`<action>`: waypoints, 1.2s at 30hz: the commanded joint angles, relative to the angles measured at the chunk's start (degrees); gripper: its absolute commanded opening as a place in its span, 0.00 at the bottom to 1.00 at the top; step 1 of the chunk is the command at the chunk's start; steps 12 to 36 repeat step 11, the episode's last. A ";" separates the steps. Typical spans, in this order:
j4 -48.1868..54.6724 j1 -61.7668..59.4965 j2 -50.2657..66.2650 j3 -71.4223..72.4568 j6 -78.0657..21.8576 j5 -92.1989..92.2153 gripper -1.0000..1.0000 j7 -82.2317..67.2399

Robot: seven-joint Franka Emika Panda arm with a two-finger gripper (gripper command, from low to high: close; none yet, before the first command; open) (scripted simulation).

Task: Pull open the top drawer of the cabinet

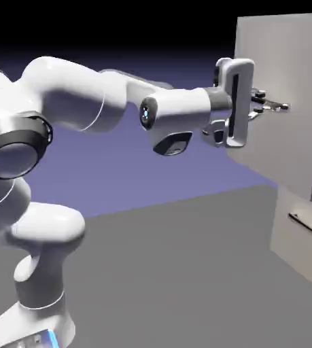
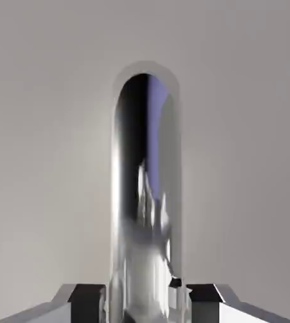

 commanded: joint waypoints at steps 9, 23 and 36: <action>-7.29 -7.72 -9.19 9.85 -1.44 9.74 1.00 -7.99; -9.88 -11.87 -12.49 13.82 -3.39 12.44 1.00 -8.98; -9.88 -11.87 -12.49 13.82 -3.39 12.44 1.00 -8.98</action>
